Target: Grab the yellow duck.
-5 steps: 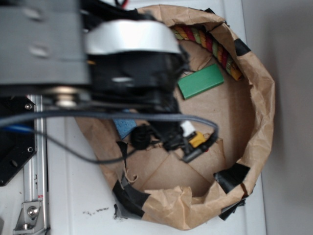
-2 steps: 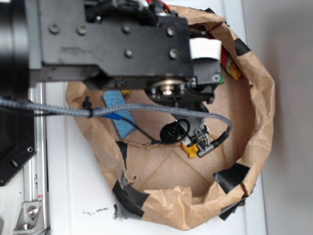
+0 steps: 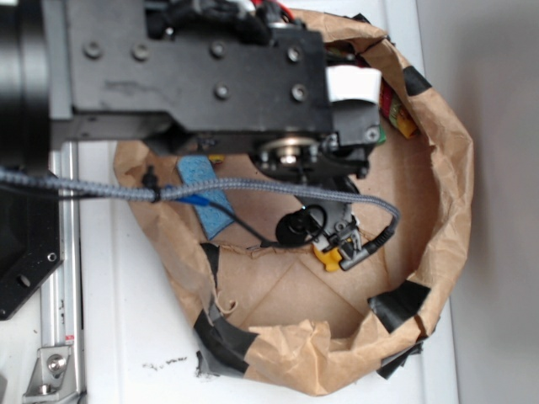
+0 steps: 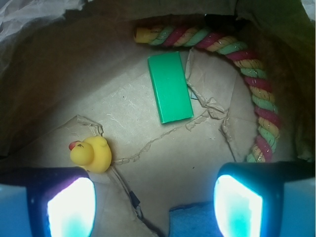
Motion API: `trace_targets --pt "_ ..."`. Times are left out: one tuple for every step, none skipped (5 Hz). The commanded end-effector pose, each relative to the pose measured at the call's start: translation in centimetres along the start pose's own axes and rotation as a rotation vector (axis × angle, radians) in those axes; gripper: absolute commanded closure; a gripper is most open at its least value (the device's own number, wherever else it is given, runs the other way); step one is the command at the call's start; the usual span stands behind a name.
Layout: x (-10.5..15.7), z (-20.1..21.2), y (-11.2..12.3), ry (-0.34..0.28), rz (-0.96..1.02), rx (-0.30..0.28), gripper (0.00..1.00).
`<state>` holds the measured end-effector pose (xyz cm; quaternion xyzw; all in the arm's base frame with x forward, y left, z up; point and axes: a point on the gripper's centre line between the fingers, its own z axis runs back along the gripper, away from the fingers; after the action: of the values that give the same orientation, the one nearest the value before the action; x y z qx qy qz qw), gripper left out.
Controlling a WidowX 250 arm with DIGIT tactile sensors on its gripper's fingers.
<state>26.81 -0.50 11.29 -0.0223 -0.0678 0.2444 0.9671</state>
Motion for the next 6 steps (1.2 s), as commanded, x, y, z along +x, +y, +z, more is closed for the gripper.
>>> trace_targets --pt "1.3 -2.2 -1.2 -0.122 0.013 -0.055 0.00" --pt "1.3 -3.3 -2.0 -0.106 -0.003 -0.039 0.00" --pt "1.4 -4.4 -2.7 -0.054 -0.030 -0.030 0.00" --pt "1.0 -5.3 -3.2 -0.037 -0.051 -0.015 0.00" --pt "0.9 -5.8 -3.5 -0.014 -0.067 -0.012 0.00" --pt "0.2 -6.1 -4.0 0.004 -0.104 0.002 0.00"
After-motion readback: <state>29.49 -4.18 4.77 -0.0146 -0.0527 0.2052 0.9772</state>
